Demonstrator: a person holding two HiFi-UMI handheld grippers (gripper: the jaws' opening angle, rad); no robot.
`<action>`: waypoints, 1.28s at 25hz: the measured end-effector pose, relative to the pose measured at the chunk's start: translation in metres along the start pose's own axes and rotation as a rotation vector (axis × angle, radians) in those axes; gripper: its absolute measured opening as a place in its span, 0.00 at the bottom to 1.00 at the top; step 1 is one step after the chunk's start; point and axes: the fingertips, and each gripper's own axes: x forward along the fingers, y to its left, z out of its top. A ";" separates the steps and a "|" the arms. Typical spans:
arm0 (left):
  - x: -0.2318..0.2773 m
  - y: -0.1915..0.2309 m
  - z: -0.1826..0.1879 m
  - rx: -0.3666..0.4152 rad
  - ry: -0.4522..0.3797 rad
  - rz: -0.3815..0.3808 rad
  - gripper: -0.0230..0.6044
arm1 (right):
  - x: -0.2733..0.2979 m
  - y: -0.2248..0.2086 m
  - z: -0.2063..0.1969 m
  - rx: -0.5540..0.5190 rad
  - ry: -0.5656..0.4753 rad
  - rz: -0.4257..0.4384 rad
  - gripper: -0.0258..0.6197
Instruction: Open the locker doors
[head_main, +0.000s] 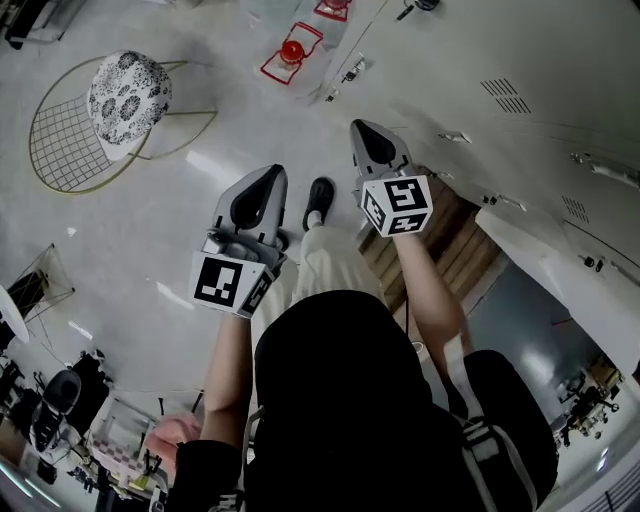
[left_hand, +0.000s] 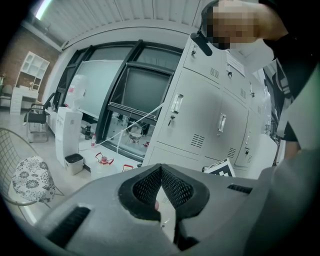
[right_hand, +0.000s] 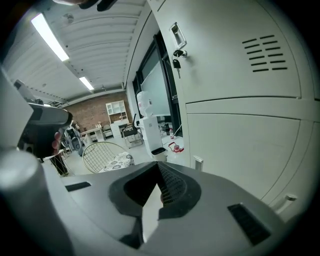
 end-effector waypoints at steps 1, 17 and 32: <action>0.003 0.002 -0.003 0.002 0.013 0.001 0.06 | 0.006 -0.004 -0.003 0.002 0.001 -0.008 0.05; 0.057 0.019 -0.035 0.004 0.058 -0.026 0.06 | 0.071 -0.053 -0.042 0.003 0.038 -0.077 0.05; 0.062 0.037 -0.057 -0.009 0.113 -0.004 0.06 | 0.120 -0.085 -0.063 -0.021 0.054 -0.162 0.13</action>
